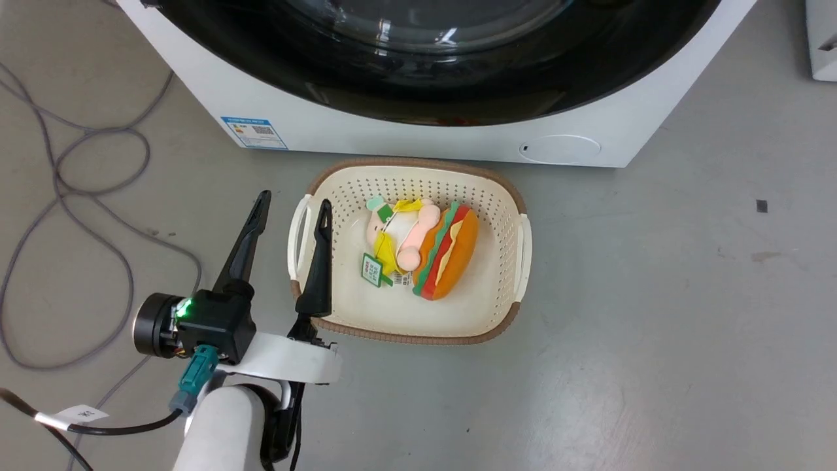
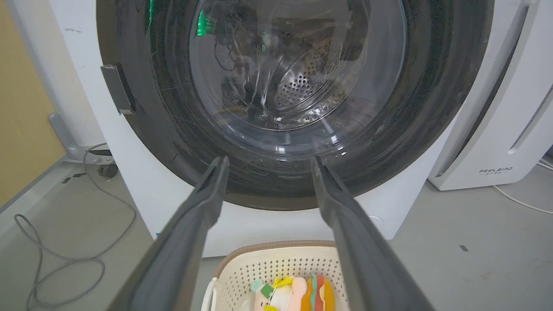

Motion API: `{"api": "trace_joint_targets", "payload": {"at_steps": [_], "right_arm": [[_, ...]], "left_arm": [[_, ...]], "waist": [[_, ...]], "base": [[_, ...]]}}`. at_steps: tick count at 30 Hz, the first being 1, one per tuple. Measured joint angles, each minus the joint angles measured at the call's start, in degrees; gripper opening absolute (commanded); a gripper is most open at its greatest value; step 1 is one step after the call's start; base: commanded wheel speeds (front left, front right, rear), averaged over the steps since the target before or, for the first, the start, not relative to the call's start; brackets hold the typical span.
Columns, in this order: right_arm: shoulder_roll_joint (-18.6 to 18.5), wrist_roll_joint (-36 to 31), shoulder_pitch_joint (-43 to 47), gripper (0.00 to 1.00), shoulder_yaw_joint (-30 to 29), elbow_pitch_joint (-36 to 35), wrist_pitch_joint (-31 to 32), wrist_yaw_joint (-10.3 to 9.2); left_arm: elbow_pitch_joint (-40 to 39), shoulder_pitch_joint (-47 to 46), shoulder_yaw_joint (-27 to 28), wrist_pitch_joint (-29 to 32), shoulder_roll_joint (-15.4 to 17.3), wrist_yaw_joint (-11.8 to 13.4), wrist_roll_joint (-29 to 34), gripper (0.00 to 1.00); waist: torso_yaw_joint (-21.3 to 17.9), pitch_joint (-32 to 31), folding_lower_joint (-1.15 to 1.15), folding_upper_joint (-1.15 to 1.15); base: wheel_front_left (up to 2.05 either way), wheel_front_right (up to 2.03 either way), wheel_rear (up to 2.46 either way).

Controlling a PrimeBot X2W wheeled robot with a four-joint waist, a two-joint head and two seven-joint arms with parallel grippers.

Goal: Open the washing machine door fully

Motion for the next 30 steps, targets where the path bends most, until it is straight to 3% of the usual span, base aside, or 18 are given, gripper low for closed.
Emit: {"api": "trace_joint_targets", "payload": {"at_steps": [15, 30], "right_arm": [[1.04, 0.03, 1.90, 0.00, 0.66, 0.08, 7.47, 0.00], [2.56, 1.05, 12.37, 0.00, 1.22, -3.85, 12.92, 0.00]], "left_arm": [[0.65, 0.01, -0.25, -0.01, -0.02, 0.01, 0.00, 1.00], [3.43, 2.63, -0.55, 0.00, -0.04, 0.14, 0.09, 1.00]], "waist": [[-0.78, -1.88, -0.01, 0.00], [-1.16, -7.82, -0.01, 0.00]], "base": [[0.00, 0.00, 0.00], [0.00, 0.00, 0.00]]}}
